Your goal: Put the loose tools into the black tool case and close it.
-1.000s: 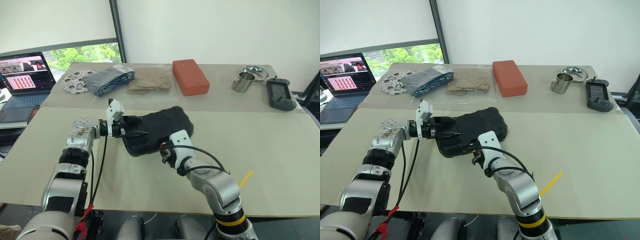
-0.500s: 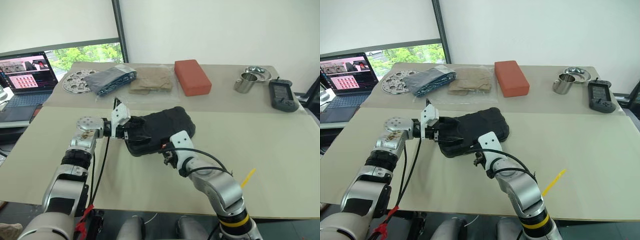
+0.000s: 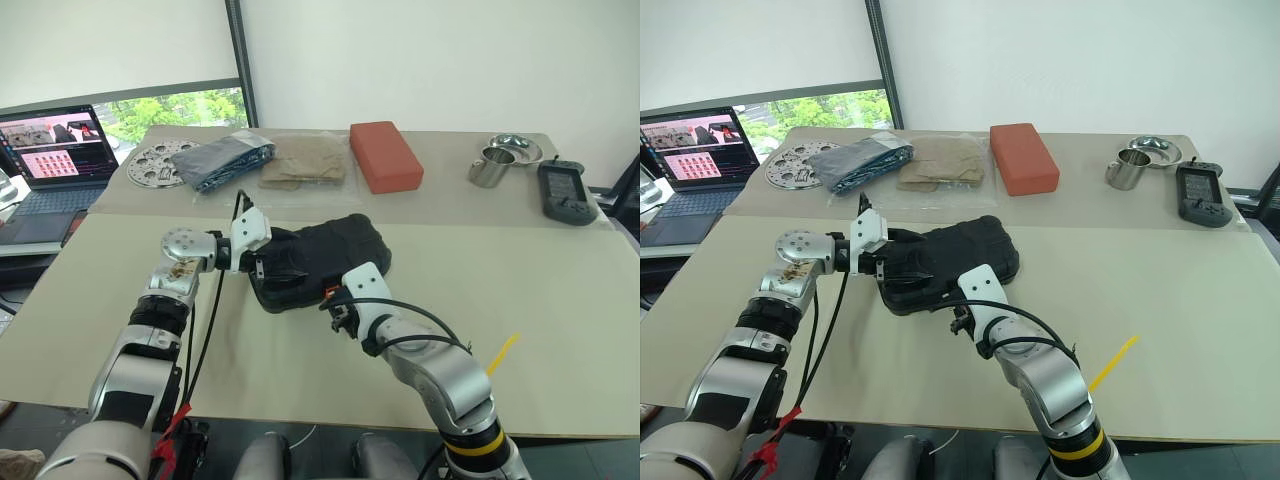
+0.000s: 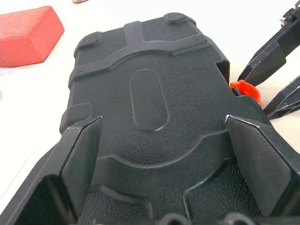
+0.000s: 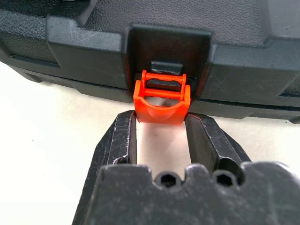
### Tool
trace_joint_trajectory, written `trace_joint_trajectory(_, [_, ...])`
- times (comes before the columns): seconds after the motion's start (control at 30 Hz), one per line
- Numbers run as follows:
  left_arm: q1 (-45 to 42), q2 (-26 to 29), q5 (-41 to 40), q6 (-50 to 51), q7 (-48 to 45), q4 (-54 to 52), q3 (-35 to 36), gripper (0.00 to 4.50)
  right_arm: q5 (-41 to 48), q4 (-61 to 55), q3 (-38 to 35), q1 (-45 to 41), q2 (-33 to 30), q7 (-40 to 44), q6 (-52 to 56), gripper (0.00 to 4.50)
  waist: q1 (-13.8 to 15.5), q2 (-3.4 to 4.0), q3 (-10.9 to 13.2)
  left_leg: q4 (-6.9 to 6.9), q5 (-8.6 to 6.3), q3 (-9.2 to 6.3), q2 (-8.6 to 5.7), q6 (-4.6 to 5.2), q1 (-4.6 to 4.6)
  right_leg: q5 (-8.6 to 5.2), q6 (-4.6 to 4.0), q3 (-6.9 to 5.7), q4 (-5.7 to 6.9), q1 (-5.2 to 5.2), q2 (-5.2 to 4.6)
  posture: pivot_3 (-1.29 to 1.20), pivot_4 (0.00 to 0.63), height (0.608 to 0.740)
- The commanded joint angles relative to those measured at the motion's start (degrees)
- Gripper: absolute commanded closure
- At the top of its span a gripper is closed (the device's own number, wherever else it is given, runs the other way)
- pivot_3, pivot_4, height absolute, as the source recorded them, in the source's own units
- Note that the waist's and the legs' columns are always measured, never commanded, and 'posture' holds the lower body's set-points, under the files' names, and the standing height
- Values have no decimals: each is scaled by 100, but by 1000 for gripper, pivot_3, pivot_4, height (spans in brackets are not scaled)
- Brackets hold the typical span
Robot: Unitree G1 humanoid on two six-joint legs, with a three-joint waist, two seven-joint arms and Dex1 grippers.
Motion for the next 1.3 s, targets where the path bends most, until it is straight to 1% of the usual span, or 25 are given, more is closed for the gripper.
trace_joint_trajectory(0.03, [291,-70,564,35,-8,470,-509,0,-43,-663,-124,-235,31,5,-179,3243,-1,0,0,0,0,0,0,0,0,0,0,0,0,0,0,0,150,740])
trace_joint_trajectory(0.33, [270,-84,578,-50,-42,587,-530,0,-40,-941,-128,-249,17,-15,-27,3243,-19,-1,-6,0,0,0,2,0,7,-1,2,-1,0,5,2,0,150,740])
trace_joint_trajectory(0.63, [231,-94,589,-69,-56,634,-538,0,-47,-826,-113,-210,55,-42,-127,3243,-19,-1,-6,-1,0,0,2,0,6,-1,2,0,0,4,1,0,150,740])
trace_joint_trajectory(1.0, [222,-81,564,-19,-38,650,-503,0,-61,-150,-78,-189,150,27,-520,3243,-38,-4,-12,-2,0,0,4,0,16,-2,3,1,1,9,2,0,150,740])
trace_joint_trajectory(1.3, [248,-103,532,39,-16,586,-488,0,-79,359,-214,-274,417,-21,-878,3243,-49,-6,-17,-2,0,0,6,0,18,-2,3,3,2,9,2,0,150,740])
